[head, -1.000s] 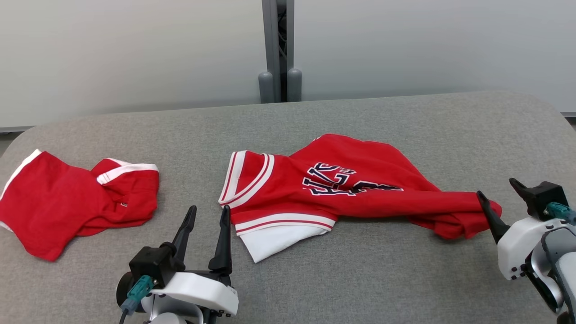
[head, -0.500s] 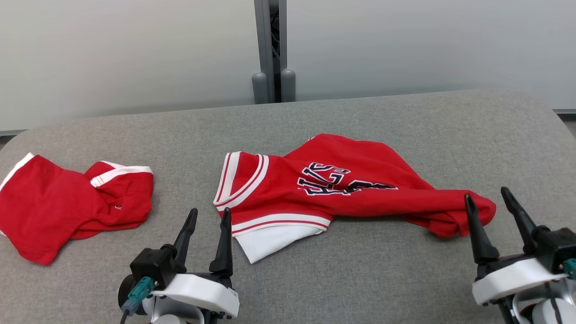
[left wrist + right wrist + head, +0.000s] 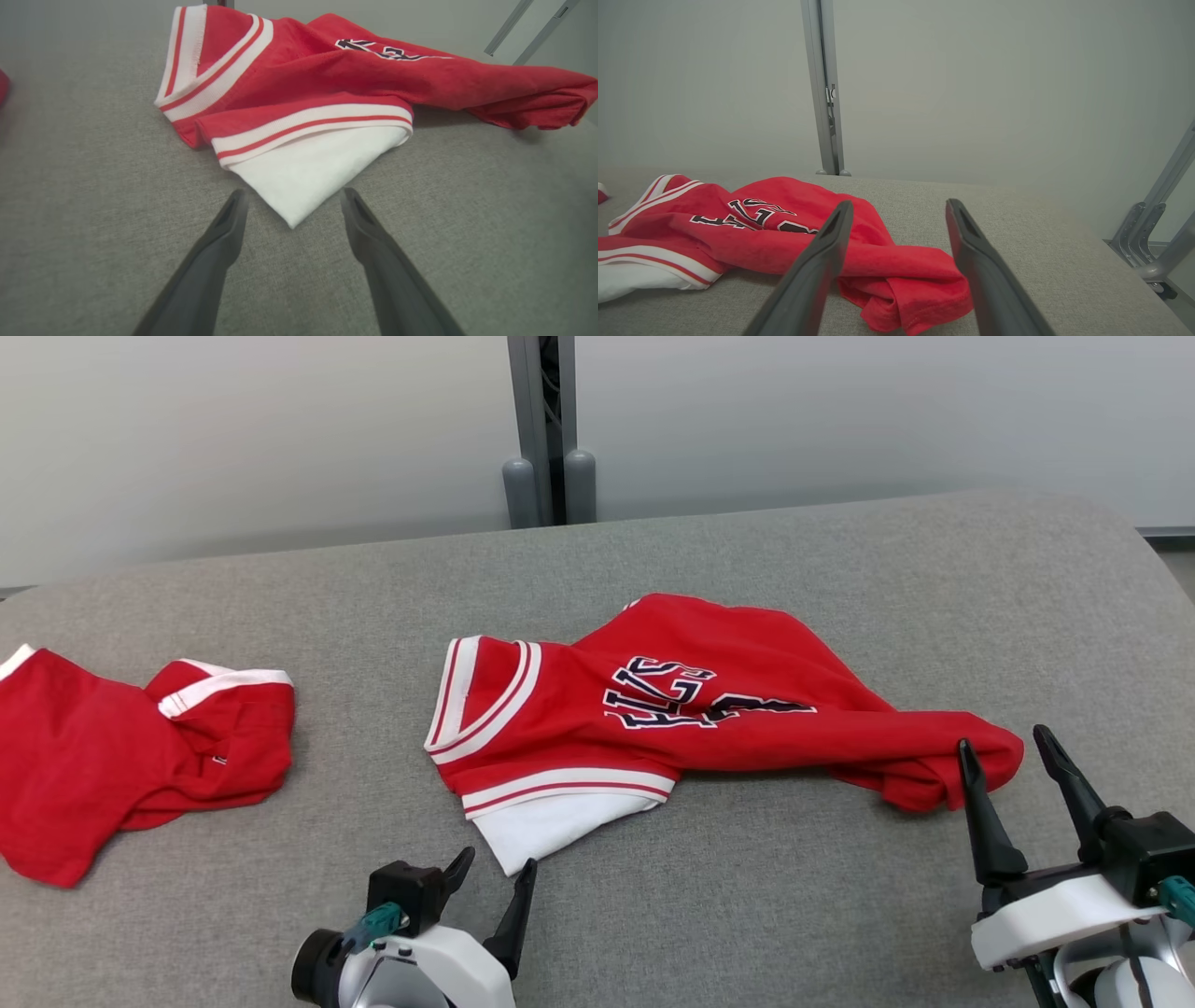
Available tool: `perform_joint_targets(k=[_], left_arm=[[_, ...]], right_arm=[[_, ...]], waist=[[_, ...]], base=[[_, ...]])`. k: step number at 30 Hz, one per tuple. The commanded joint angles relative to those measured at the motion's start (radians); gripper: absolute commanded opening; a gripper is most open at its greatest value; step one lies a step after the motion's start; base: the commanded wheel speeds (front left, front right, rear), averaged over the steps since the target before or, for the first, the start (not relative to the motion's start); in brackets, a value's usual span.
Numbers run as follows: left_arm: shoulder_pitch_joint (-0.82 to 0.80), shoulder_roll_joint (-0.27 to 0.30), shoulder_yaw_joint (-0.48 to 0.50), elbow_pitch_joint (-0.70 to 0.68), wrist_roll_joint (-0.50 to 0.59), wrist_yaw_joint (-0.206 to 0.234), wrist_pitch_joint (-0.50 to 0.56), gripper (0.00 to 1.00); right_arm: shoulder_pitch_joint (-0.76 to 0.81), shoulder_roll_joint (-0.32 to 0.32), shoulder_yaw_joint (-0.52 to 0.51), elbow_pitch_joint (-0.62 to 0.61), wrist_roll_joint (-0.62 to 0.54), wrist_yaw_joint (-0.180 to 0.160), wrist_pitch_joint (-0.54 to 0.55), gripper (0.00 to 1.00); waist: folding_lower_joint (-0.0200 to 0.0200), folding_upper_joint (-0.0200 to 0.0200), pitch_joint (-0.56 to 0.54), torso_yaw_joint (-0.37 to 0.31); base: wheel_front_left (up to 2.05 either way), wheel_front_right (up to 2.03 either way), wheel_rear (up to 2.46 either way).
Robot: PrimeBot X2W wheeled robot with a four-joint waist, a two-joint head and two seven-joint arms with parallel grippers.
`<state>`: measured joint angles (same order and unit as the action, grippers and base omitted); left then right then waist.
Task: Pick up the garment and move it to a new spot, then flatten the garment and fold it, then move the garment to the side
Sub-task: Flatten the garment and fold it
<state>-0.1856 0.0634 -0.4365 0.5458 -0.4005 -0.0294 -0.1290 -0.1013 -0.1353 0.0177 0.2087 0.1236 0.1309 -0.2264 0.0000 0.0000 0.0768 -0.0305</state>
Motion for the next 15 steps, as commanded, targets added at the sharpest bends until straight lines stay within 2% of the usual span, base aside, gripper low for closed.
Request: perform_joint_targets(k=[1,3,9,15], left_arm=[[-0.034,0.014,-0.009,0.016,0.019,0.004,0.016,1.00],[-0.053,0.018,-0.021,0.043,0.030,0.011,0.040,1.00],[-0.103,0.026,-0.070,0.106,0.059,-0.015,0.107,1.00],[-0.131,0.016,-0.070,0.114,0.042,-0.023,0.081,1.00]], right_arm=[[-0.009,-0.001,0.003,0.005,-0.003,0.000,-0.008,1.00],[-0.016,0.004,0.007,0.010,-0.007,0.000,-0.011,1.00],[-0.037,0.011,0.010,0.027,-0.006,0.000,-0.019,1.00],[-0.043,0.017,0.009,0.043,-0.013,0.000,-0.026,1.00]], waist=[[0.0000,0.0000,0.010,-0.006],[0.0000,0.0000,0.021,-0.012],[0.0000,0.0000,0.044,-0.029],[0.0000,0.0000,0.052,-0.038]], base=[[0.00,0.00,0.00],[0.00,0.00,0.00],[0.00,0.00,0.00],[0.00,0.00,0.00]])
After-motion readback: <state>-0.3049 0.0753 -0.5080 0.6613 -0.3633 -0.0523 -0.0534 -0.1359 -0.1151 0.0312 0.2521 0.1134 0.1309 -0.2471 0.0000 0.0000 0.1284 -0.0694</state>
